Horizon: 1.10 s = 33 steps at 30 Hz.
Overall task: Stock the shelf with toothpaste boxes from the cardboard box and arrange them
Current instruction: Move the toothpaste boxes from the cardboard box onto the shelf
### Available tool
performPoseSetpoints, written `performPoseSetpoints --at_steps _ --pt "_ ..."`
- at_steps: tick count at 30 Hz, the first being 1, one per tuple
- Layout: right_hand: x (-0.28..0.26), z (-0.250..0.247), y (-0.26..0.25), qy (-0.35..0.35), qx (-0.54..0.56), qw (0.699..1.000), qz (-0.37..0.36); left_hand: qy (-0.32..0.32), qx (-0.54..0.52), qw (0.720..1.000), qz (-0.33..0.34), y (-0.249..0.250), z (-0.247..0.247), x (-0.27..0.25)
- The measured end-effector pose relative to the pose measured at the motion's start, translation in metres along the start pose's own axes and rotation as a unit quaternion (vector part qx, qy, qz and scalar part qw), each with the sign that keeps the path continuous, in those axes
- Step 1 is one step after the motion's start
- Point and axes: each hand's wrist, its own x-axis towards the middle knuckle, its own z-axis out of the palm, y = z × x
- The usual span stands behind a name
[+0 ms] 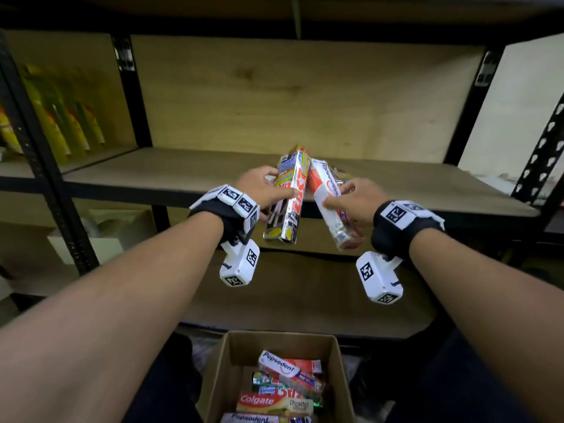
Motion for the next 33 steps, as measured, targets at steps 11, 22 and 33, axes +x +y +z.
performPoseSetpoints --at_steps 11,22,33 --pt "0.078 -0.020 -0.039 0.036 -0.066 0.997 0.007 0.092 0.083 0.992 -0.004 0.008 -0.052 0.081" --pt "0.152 0.016 -0.048 0.010 -0.111 0.994 -0.004 0.061 0.142 0.987 -0.030 -0.041 -0.063 0.146" --pt "0.180 0.056 -0.049 0.040 -0.117 0.992 -0.037 0.052 0.108 0.992 -0.044 -0.069 -0.046 0.185"
